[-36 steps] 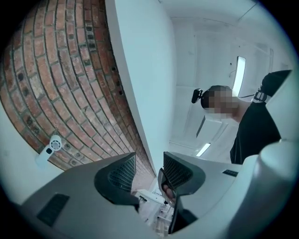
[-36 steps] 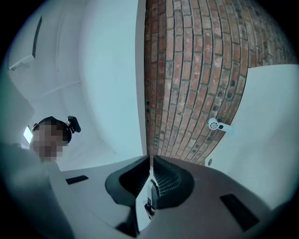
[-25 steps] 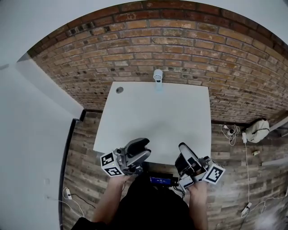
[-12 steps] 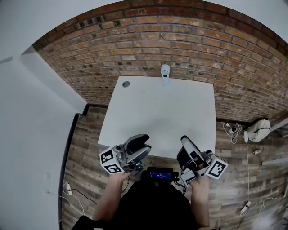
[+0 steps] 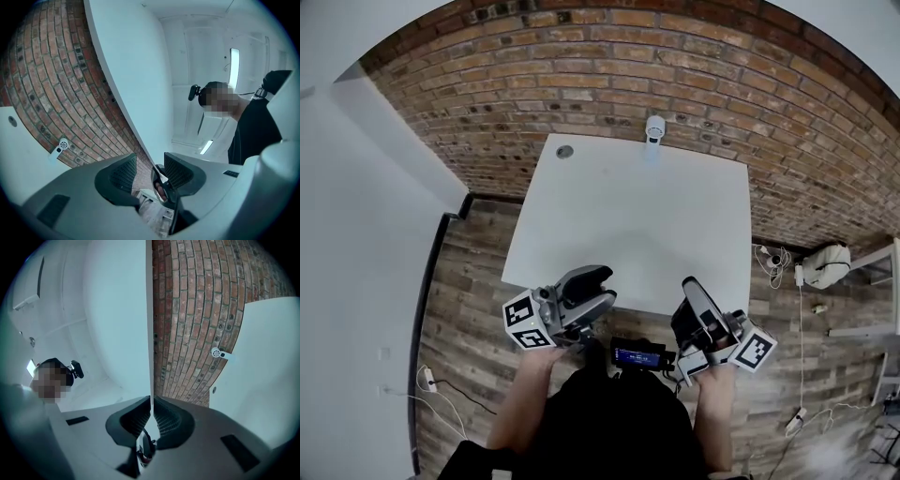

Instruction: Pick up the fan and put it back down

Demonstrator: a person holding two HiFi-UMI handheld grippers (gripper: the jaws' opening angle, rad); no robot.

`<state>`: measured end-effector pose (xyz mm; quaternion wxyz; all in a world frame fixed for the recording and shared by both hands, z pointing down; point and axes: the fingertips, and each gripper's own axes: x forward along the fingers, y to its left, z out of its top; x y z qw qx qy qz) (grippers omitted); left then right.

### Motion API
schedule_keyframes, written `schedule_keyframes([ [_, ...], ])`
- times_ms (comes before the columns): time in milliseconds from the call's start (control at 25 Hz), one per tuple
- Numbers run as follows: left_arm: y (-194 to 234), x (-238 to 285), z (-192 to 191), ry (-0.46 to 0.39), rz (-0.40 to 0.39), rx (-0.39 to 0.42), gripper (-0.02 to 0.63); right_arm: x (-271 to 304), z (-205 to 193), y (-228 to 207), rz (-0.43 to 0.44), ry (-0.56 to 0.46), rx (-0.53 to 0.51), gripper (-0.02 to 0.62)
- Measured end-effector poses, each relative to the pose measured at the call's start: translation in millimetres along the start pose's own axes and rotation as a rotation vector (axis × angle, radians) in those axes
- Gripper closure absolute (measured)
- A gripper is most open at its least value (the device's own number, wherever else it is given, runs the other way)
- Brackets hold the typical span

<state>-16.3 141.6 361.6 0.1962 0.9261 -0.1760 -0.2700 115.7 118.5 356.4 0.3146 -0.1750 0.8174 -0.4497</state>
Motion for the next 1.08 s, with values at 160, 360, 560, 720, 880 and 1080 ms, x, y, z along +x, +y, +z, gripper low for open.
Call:
schedule_keyframes([
  [160, 1, -9, 2, -0.008, -0.01, -0.019, 0.408, -1, -10, 0, -0.02, -0.002, -0.002, 0.569],
  [360, 4, -14, -1, 0.001, -0.022, -0.038, 0.408, 0, -16, -1, -0.049, -0.005, -0.02, 0.569],
  [560, 8, -17, -2, 0.008, -0.025, -0.049, 0.408, 0, -20, -1, -0.06, -0.007, -0.025, 0.569],
  [720, 10, -19, -2, 0.007, -0.024, -0.054, 0.408, 2, -22, -1, -0.062, -0.004, -0.025, 0.569],
  [880, 11, -22, -1, 0.005, -0.022, -0.057, 0.408, 7, -26, 1, -0.057, 0.003, -0.025, 0.569],
  [1080, 11, -27, -2, 0.005, -0.015, -0.064, 0.408, 10, -31, 2, -0.054, 0.014, -0.024, 0.569],
])
